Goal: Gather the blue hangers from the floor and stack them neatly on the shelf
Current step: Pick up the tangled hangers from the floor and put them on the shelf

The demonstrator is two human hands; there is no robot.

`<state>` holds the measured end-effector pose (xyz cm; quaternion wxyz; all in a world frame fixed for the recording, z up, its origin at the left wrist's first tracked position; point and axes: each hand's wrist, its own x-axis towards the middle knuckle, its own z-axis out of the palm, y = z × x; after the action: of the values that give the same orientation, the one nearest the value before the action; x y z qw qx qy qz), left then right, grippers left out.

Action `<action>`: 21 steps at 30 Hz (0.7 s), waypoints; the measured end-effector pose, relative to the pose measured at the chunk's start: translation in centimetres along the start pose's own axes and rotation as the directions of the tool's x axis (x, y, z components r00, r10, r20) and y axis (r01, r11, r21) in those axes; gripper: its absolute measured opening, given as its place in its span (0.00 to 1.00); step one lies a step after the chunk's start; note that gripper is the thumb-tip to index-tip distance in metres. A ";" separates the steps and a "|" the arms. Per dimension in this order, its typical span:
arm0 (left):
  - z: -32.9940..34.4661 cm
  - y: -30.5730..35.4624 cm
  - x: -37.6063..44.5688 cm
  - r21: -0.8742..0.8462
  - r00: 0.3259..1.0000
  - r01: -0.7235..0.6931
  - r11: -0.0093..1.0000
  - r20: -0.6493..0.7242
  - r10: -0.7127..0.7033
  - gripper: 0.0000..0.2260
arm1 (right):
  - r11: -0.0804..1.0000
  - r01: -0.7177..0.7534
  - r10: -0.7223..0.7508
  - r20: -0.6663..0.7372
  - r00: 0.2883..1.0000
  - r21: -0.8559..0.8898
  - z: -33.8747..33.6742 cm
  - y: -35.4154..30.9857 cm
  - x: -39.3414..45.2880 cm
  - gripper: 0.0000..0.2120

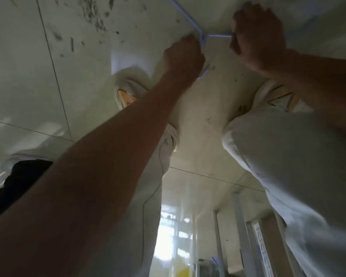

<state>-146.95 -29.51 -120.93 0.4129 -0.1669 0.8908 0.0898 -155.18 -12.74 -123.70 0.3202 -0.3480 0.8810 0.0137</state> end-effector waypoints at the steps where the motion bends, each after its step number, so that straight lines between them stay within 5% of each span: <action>1: 0.9 0.0 0.1 -0.003 1.000 0.020 1.000 -0.009 -0.020 0.16 | 1.000 0.022 -0.022 -0.011 1.000 -0.023 0.7 0.0 -0.3 0.17; 7: -0.4 0.4 -1.8 0.024 0.994 -0.078 0.997 0.078 0.076 0.18 | 0.986 0.123 -0.112 0.095 0.989 -0.110 -0.5 0.4 -4.0 0.18; 9: -2.4 0.5 -3.3 0.025 0.986 -0.151 0.988 0.073 0.149 0.15 | 0.995 0.096 -0.092 0.129 0.987 -0.025 -2.5 0.6 -5.5 0.21; 13: -9.3 0.4 -8.2 -0.105 0.988 -0.126 0.987 0.076 0.134 0.12 | 0.992 0.055 -0.063 0.067 0.996 0.116 -10.2 -0.1 -10.4 0.10; 17: -20.6 1.2 -15.4 -0.353 0.952 -0.110 0.929 0.231 0.201 0.08 | 0.949 -0.136 0.144 -0.005 0.990 0.283 -19.7 -2.6 -19.4 0.07; 21: -33.1 3.1 -23.7 -0.582 0.883 -0.039 0.812 0.361 0.301 0.15 | 0.796 -0.346 0.446 -0.095 0.890 0.497 -29.2 -7.0 -28.9 0.10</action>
<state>-157.24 -31.18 -81.43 0.5246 -0.1730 0.7207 0.4188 -151.01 -7.77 -82.54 0.2908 -0.0672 0.9395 -0.1680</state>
